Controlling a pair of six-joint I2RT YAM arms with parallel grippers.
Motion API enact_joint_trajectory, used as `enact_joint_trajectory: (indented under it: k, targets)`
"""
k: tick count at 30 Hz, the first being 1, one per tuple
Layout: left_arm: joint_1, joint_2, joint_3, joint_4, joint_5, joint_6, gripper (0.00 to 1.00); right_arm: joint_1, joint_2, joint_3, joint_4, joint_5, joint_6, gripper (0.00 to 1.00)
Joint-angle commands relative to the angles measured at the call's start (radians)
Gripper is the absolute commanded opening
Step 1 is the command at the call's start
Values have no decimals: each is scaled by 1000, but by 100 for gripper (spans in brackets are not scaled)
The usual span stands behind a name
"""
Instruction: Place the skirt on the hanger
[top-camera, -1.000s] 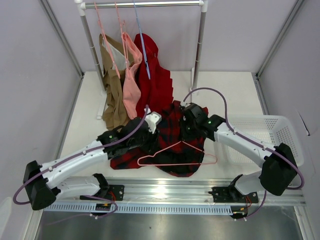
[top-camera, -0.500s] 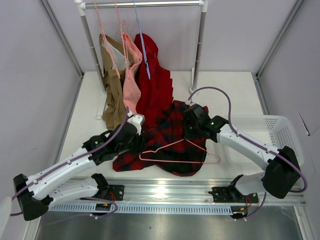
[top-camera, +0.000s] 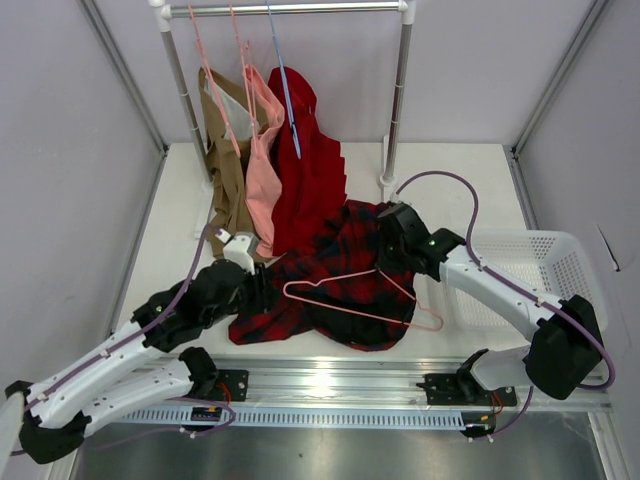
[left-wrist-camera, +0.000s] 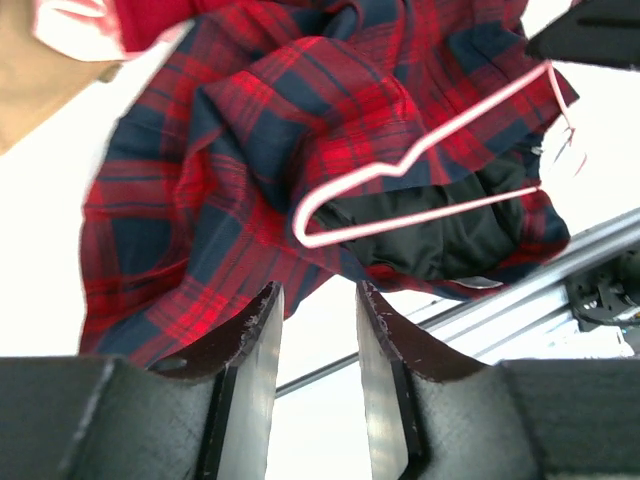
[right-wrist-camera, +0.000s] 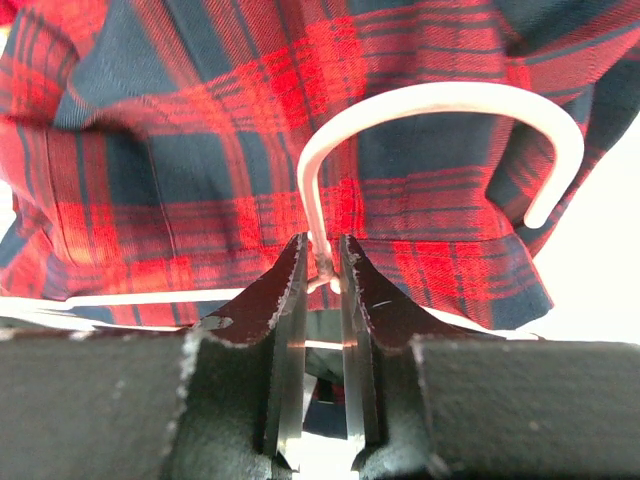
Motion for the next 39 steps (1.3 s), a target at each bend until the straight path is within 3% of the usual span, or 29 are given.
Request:
enact_joint_trajectory:
  k: [1, 15, 28, 39]
  targets:
    - [-18, 3, -46, 93, 61, -14, 39, -12, 0, 9, 21, 68, 63, 0]
    - [-110, 223, -101, 365, 66, -62, 34, -12, 7, 5, 41, 88, 95, 0]
    - [-129, 342, -230, 432, -140, -252, 32, -12, 7, -3, 47, 89, 90, 0]
    - [-129, 395, -268, 489, -194, -294, 33, -11, 10, -11, 55, 86, 89, 0]
